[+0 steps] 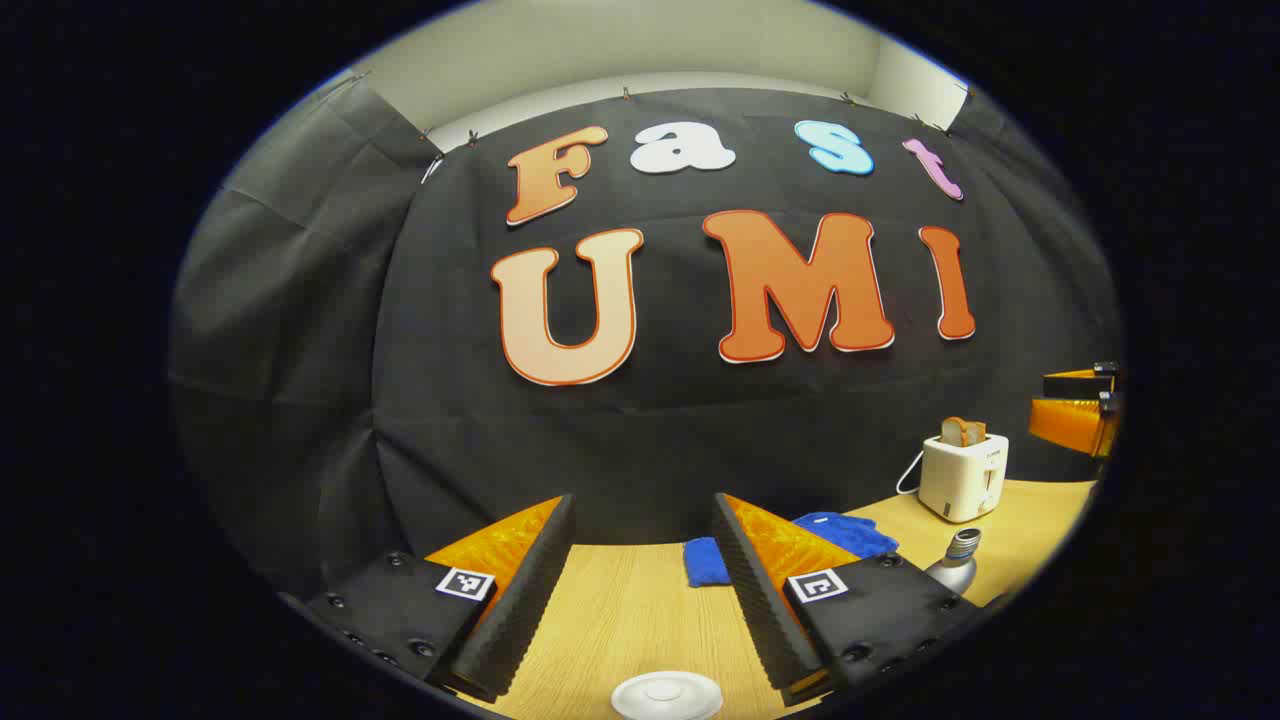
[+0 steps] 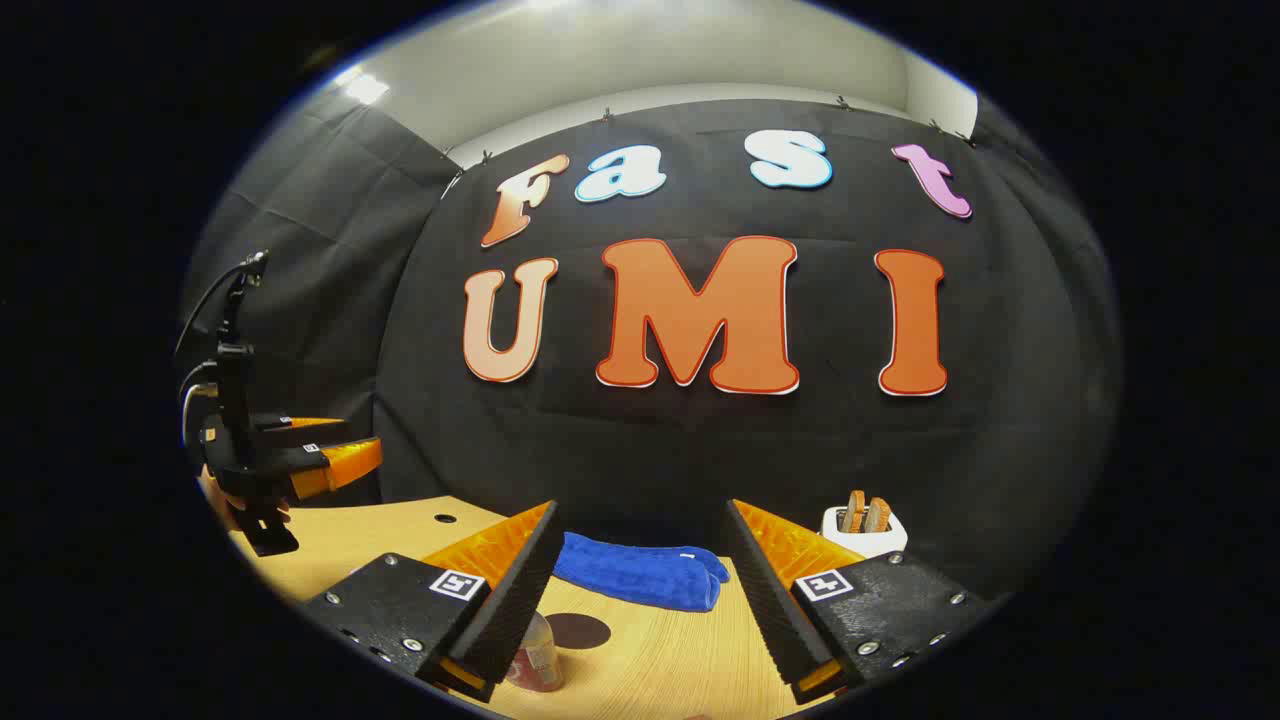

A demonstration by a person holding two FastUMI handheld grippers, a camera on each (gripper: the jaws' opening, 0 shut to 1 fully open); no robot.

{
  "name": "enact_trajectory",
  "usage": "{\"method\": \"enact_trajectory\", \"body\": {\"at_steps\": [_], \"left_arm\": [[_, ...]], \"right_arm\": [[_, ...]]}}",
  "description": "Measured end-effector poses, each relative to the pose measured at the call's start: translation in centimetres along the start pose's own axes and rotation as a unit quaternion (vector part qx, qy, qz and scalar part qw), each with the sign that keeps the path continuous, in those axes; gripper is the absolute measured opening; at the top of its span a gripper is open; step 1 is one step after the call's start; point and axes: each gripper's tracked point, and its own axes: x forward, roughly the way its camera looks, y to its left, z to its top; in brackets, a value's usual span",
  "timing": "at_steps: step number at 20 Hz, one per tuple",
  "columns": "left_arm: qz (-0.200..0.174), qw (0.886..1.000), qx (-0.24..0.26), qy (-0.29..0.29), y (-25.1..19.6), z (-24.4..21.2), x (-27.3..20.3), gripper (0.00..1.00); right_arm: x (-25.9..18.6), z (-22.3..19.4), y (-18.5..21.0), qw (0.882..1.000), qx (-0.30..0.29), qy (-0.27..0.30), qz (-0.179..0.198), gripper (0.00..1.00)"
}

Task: Open the teacup lid with one hand, grasp the water bottle and pour water into the teacup with the other hand; after pouring, place the water bottle on the coaster and then close the teacup lid.

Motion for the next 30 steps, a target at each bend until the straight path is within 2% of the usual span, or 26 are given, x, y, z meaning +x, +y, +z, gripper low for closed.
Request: {"method": "enact_trajectory", "body": {"at_steps": [6, 9, 15, 20, 23, 26, 30], "left_arm": [[0.014, 1.000, -0.021, 0.012, -0.4, -0.7, -0.7, 0.91], [0.040, 0.999, -0.021, 0.020, 0.4, -1.4, -0.6, 0.92], [0.046, 0.998, -0.015, 0.026, 0.7, -1.8, -0.6, 0.92], [0.036, 0.998, -0.013, 0.040, 0.6, -3.2, -1.0, 0.92], [0.029, 0.998, -0.013, 0.061, 0.6, -5.2, -1.2, 0.91], [0.033, 0.994, -0.002, 0.101, 0.7, -8.3, -1.6, 0.91], [0.018, 0.989, -0.007, 0.150, 0.1, -12.1, -2.4, 0.92]], "right_arm": [[-0.1, 0.8, 0.7, 1.000, 0.018, -0.011, 0.010, 0.98], [-0.1, 0.8, 0.9, 1.000, 0.022, -0.010, 0.012, 0.98], [-0.3, 0.6, 1.9, 0.999, 0.026, 0.000, 0.025, 0.98], [-0.6, -0.6, 4.0, 0.998, 0.029, 0.015, 0.048, 0.99], [-0.9, -1.9, 5.2, 0.997, 0.025, 0.028, 0.063, 0.99], [-1.4, -4.5, 6.7, 0.995, 0.019, 0.058, 0.077, 0.99], [-1.7, -7.5, 8.4, 0.990, 0.024, 0.100, 0.094, 0.99]]}}
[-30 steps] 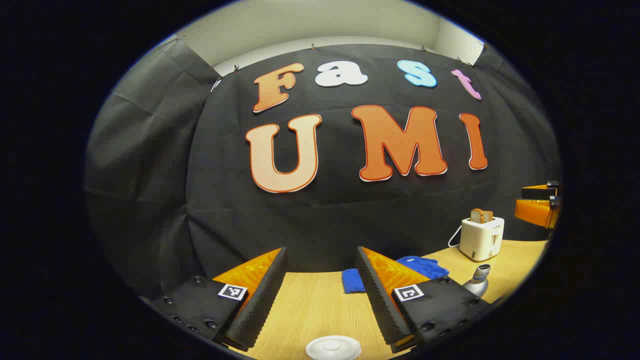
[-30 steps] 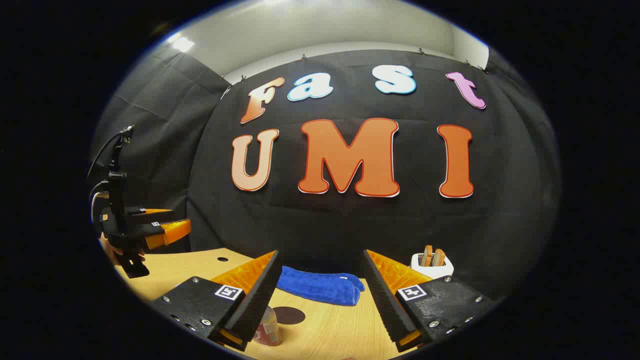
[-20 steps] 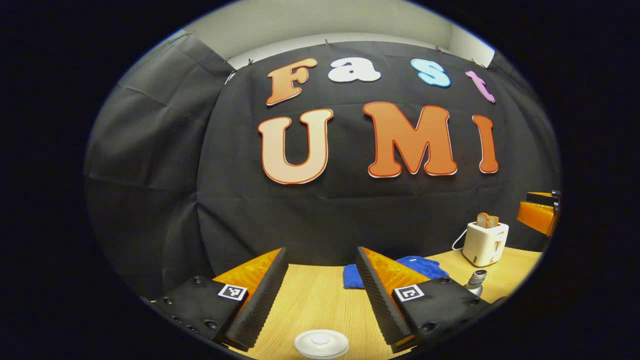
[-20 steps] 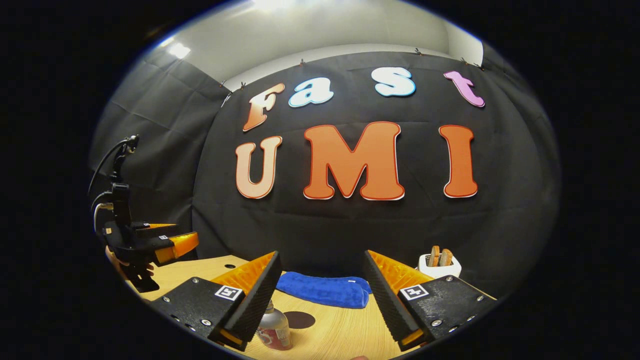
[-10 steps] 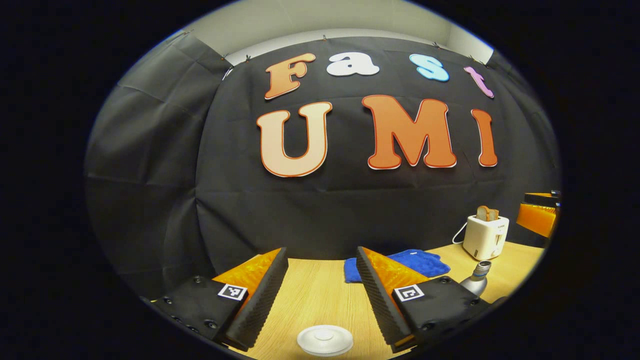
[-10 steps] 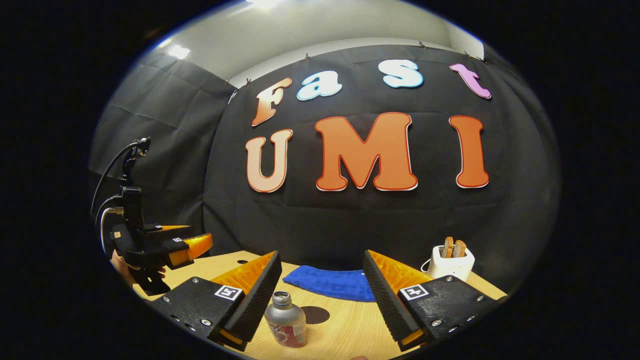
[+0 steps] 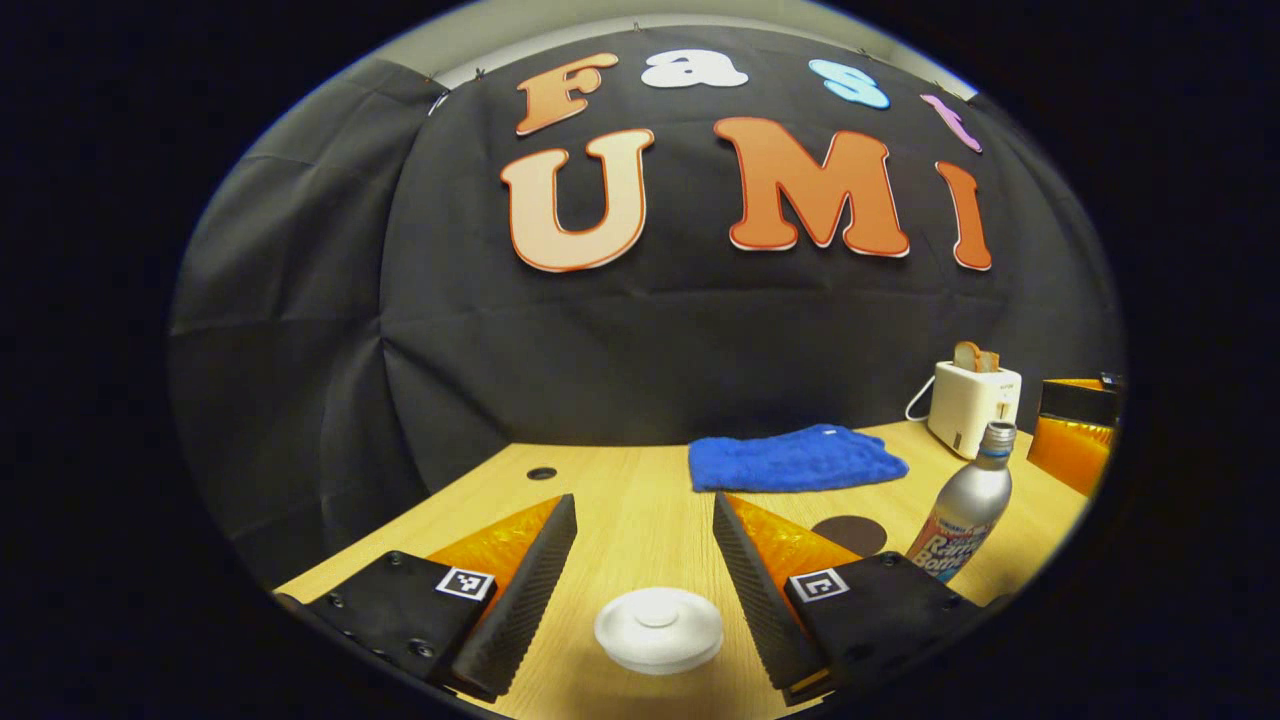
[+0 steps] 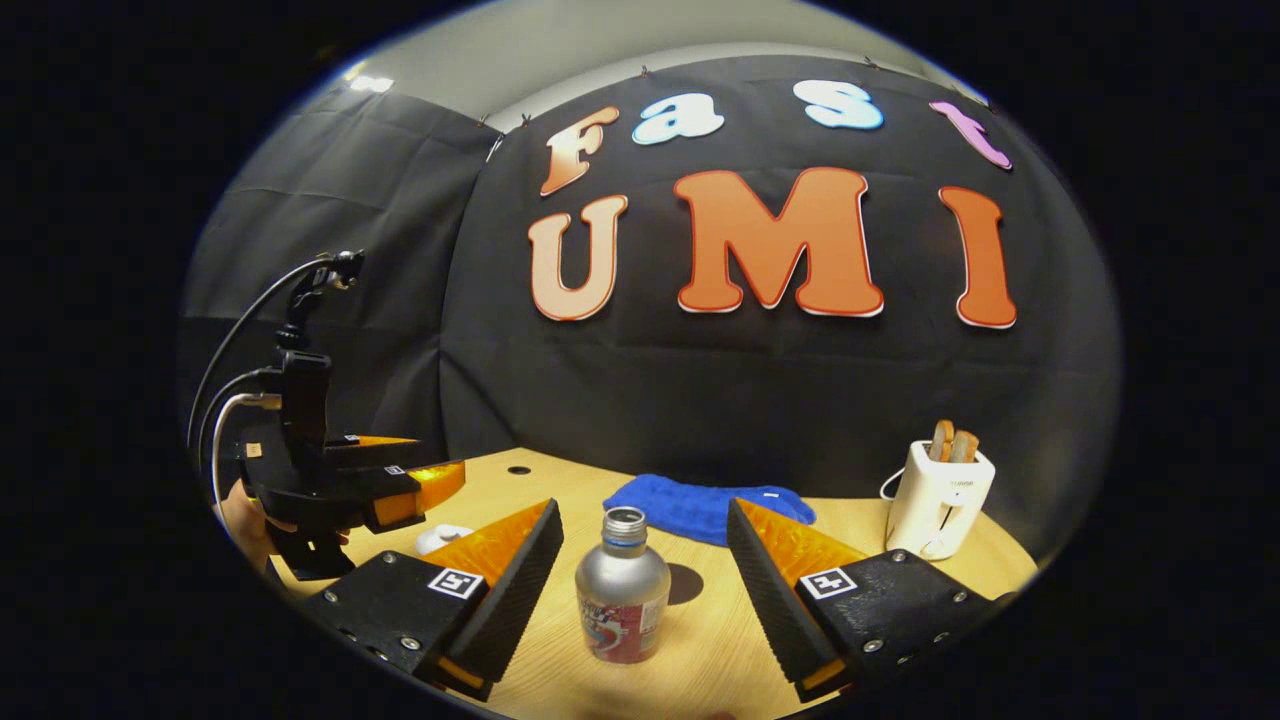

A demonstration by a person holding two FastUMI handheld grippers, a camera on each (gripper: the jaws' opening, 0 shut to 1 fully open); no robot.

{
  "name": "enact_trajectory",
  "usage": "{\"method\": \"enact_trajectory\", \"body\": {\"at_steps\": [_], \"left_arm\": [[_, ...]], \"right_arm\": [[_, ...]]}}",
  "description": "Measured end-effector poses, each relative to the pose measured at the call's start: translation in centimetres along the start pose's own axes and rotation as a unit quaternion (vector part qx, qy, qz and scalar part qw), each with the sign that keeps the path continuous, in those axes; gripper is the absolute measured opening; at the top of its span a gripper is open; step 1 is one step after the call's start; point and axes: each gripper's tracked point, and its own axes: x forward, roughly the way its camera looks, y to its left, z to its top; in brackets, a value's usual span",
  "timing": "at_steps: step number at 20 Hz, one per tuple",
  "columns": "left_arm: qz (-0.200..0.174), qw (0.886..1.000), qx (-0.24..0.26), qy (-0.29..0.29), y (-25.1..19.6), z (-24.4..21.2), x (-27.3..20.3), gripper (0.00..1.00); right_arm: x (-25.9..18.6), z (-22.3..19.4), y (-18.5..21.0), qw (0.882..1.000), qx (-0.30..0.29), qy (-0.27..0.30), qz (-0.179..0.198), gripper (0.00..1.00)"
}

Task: Open the teacup lid with one hand, grasp the water bottle and pour water into the teacup with the other hand; after pouring, place the water bottle on the coaster and then close the teacup lid.

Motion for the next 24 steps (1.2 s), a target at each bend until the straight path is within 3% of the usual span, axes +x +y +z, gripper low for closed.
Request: {"method": "enact_trajectory", "body": {"at_steps": [12, 15, 18, 19, 21, 23, 24], "left_arm": [[-0.017, 0.992, -0.006, 0.124, -0.4, -8.2, 1.0, 0.93], [-0.014, 0.991, -0.007, 0.134, -0.1, -9.0, 1.2, 0.92], [-0.013, 0.991, 0.003, 0.135, -0.1, -9.0, 1.4, 0.84], [-0.012, 0.991, 0.006, 0.135, -0.1, -8.9, 1.3, 0.87], [-0.013, 0.991, 0.012, 0.132, -0.1, -8.3, 1.3, 0.82], [-0.013, 0.992, 0.017, 0.127, -0.3, -8.1, 1.6, 0.67], [-0.014, 0.992, 0.021, 0.127, -0.2, -8.1, 1.6, 0.55]], "right_arm": [[2.1, -6.6, 1.0, 0.996, 0.010, 0.087, 0.021, 0.97], [2.5, -8.0, 1.3, 0.994, 0.012, 0.104, 0.024, 0.96], [3.0, -9.3, 1.7, 0.992, 0.019, 0.124, 0.031, 0.92], [3.1, -9.8, 1.6, 0.991, 0.021, 0.131, 0.030, 0.90], [3.3, -10.4, 1.5, 0.989, 0.024, 0.141, 0.029, 0.86], [3.5, -10.7, 1.5, 0.988, 0.028, 0.146, 0.030, 0.82], [3.5, -10.6, 1.5, 0.988, 0.030, 0.145, 0.031, 0.81]]}}
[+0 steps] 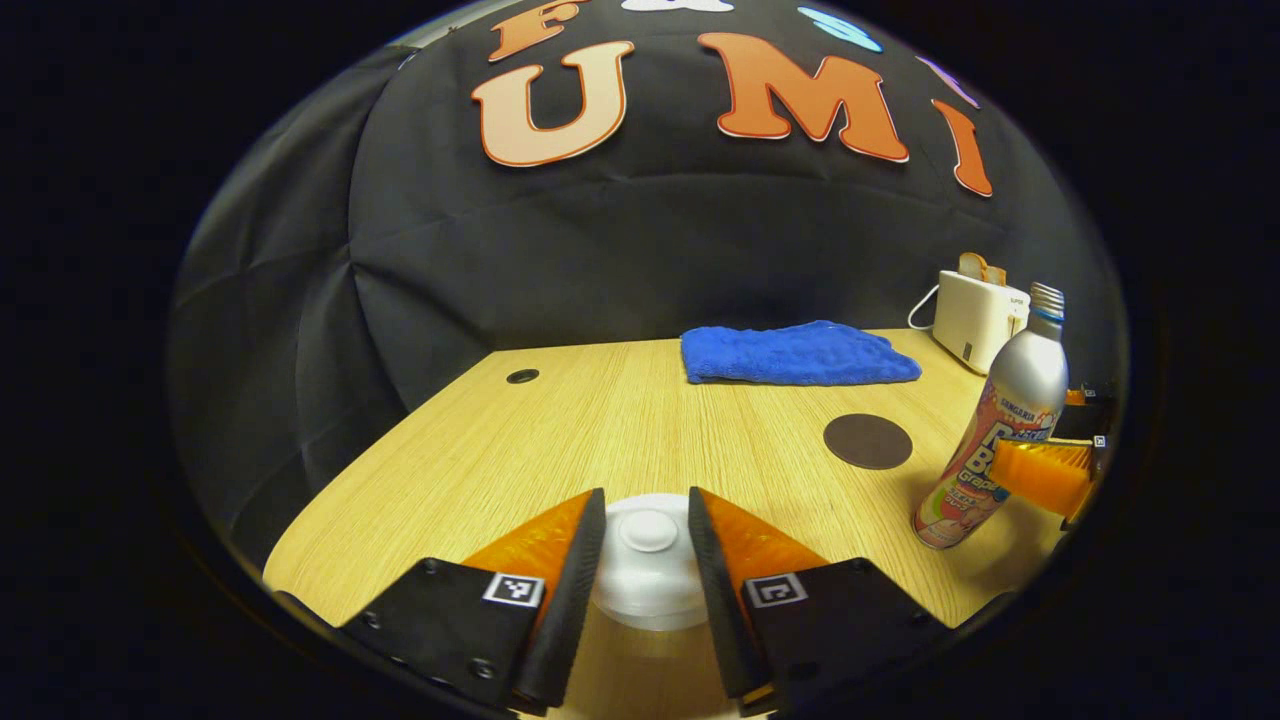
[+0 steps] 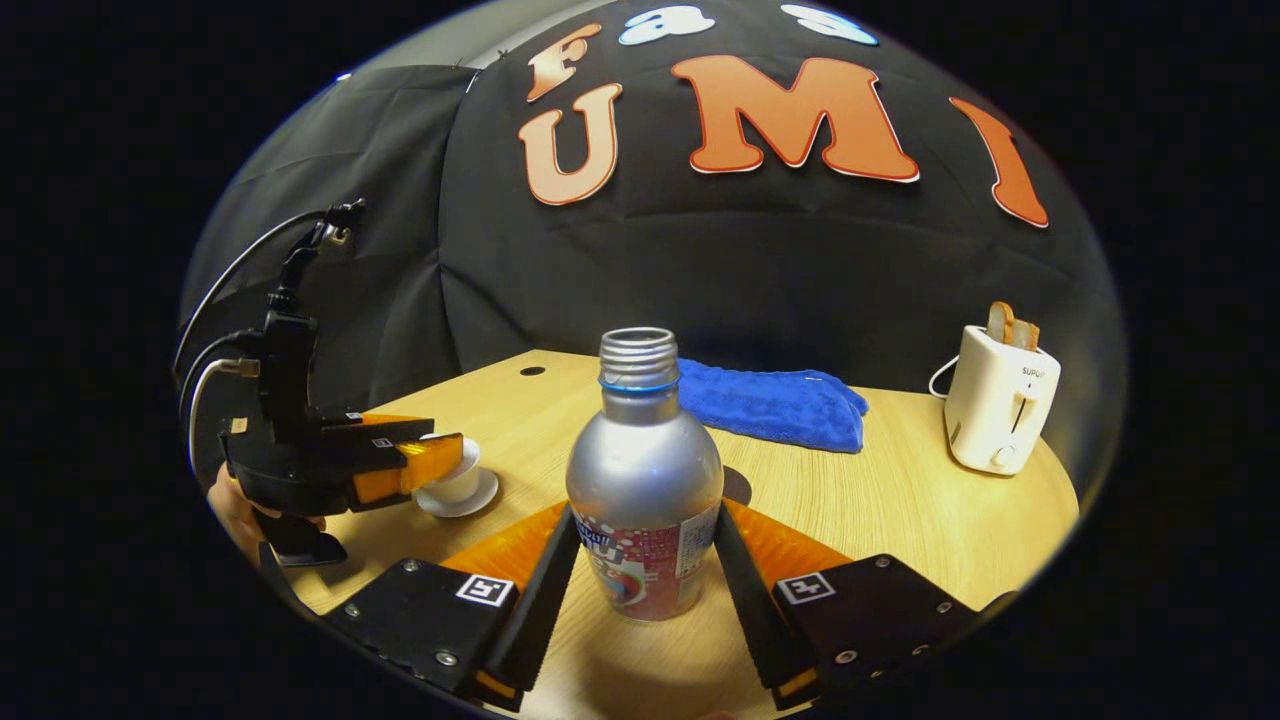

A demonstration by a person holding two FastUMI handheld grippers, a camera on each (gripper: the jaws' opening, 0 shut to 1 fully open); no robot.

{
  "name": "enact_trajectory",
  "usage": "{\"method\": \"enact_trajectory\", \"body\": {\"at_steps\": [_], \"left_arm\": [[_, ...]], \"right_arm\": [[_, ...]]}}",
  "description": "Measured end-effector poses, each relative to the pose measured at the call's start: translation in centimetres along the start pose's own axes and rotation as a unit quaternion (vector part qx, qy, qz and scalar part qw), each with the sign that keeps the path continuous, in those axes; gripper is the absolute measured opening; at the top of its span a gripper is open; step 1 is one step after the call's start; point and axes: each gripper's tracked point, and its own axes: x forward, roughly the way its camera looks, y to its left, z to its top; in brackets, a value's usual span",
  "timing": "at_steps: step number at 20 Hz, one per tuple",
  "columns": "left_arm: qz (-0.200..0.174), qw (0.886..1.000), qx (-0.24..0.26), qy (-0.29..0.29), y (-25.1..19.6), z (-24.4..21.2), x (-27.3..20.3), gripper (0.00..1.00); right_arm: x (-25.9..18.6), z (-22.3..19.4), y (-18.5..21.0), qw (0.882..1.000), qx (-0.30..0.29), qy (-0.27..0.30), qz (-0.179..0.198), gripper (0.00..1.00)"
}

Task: Open the teacup lid with one hand, grasp the water bottle and pour water into the teacup with the other hand; after pouring, place the water bottle on the coaster and then close the teacup lid.

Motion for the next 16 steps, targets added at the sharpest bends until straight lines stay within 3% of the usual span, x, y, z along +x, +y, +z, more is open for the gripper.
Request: {"method": "enact_trajectory", "body": {"at_steps": [4, 6, 8, 12, 16], "left_arm": [[0.004, 1.000, 0.000, -0.004, 0.0, 0.3, 0.2, 0.37], [0.004, 1.000, -0.007, -0.011, 0.2, 0.7, 0.2, 0.37], [0.002, 1.000, -0.010, -0.012, 0.0, 0.5, 0.1, 0.30], [0.008, 0.999, -0.020, -0.039, 0.5, 1.5, -0.9, 0.30], [0.023, 0.997, -0.025, -0.065, 2.1, 3.1, -1.7, 0.30]], "right_arm": [[-0.1, -0.1, 0.2, 1.000, -0.005, -0.001, 0.003, 0.80], [0.0, 0.0, 0.4, 1.000, -0.005, 0.000, 0.009, 0.79], [0.1, 0.0, 0.7, 1.000, -0.006, 0.002, 0.016, 0.78], [0.0, 1.2, 0.8, 1.000, -0.010, 0.001, 0.020, 0.77], [0.0, 3.1, 0.1, 0.997, -0.075, -0.007, -0.006, 0.77]]}}
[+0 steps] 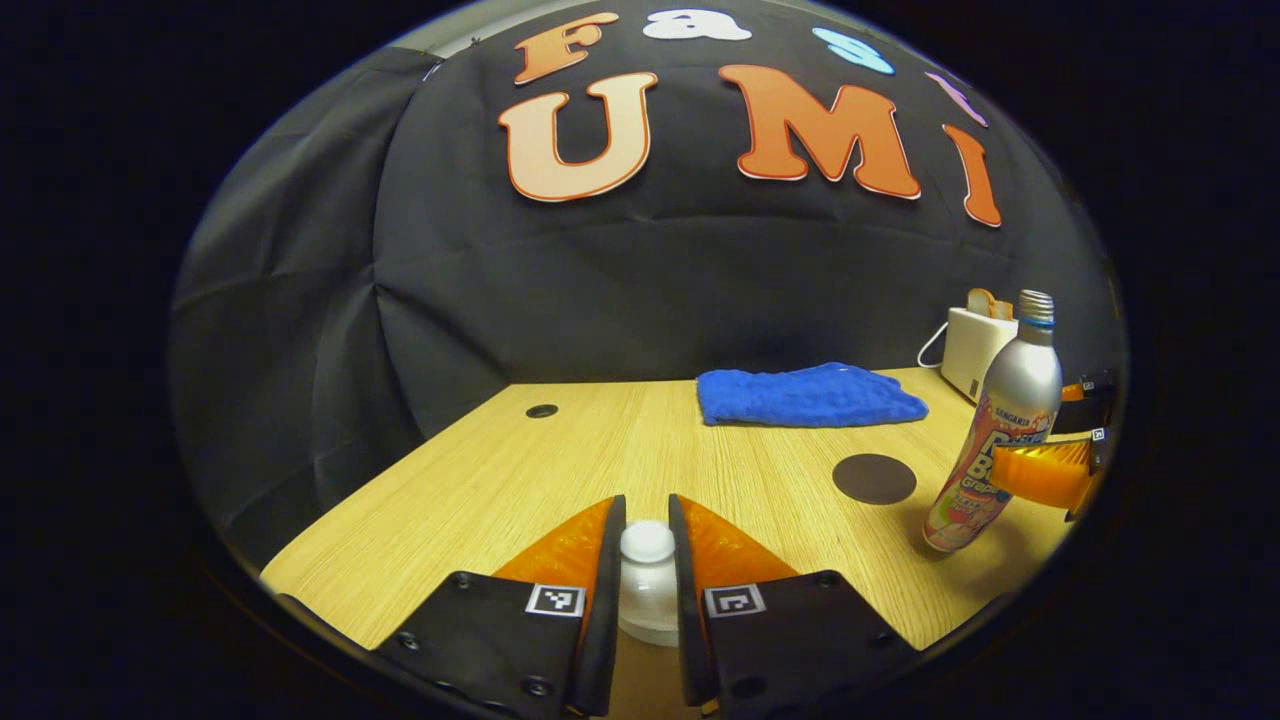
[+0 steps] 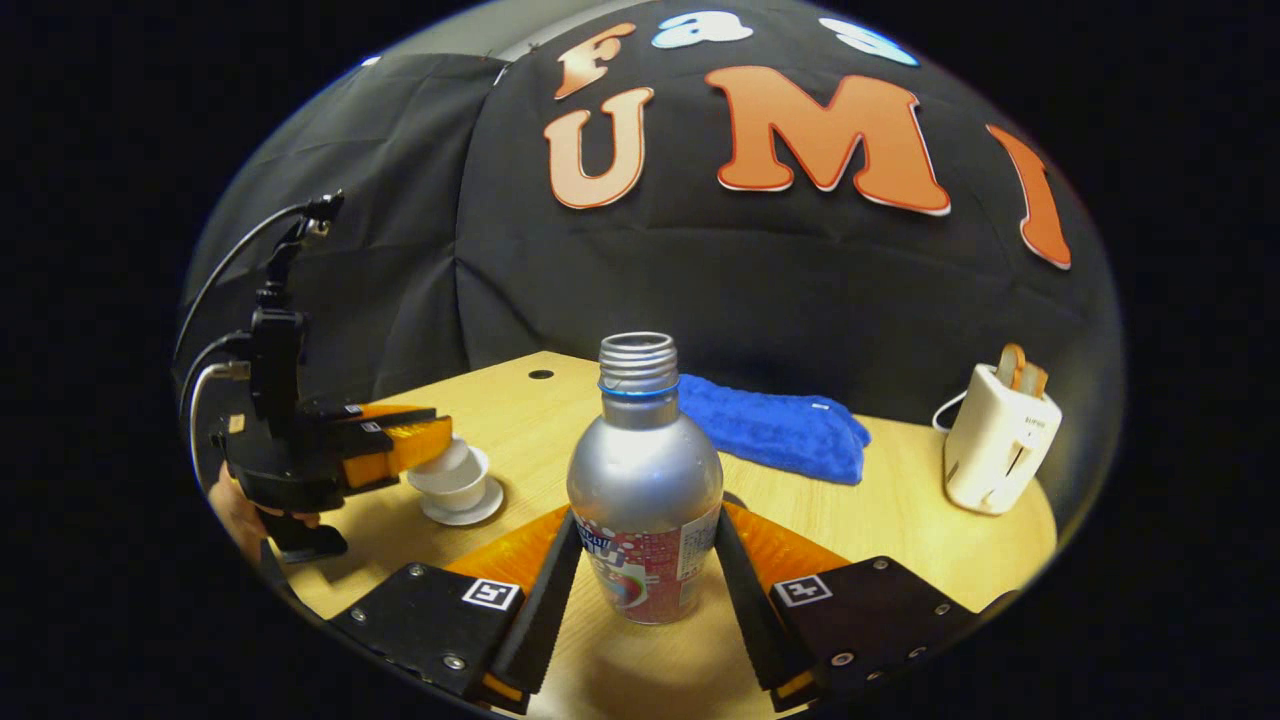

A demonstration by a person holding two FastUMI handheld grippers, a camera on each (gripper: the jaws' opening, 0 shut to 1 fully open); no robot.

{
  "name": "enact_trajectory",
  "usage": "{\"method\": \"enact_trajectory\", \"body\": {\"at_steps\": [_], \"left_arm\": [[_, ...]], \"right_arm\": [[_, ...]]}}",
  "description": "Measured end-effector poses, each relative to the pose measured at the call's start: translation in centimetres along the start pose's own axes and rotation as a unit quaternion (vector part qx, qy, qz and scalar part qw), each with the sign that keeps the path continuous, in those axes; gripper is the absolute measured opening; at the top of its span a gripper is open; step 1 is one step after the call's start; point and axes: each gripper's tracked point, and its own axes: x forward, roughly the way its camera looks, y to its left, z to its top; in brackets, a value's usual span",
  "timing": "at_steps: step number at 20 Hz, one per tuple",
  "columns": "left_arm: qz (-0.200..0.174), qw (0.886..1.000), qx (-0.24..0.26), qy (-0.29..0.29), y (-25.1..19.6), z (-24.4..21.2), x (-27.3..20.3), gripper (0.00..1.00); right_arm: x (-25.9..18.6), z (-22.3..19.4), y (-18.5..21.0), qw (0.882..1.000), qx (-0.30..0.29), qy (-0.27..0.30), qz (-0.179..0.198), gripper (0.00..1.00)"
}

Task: Open the teacup lid with one hand, grasp the water bottle and pour water into the teacup with the other hand; after pouring, place the water bottle on the coaster and then close the teacup lid.

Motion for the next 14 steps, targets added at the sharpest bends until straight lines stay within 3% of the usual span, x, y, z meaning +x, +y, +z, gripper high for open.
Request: {"method": "enact_trajectory", "body": {"at_steps": [6, 14], "left_arm": [[0.027, 0.999, -0.022, -0.017, 4.1, 1.0, -1.3, 0.29], [0.062, 0.997, -0.025, -0.025, 9.1, 0.7, -3.4, 0.27]], "right_arm": [[0.8, 2.4, 0.1, 0.996, -0.087, -0.001, -0.019, 0.77], [3.1, 4.4, 2.4, 0.978, -0.208, -0.002, -0.016, 0.77]]}}
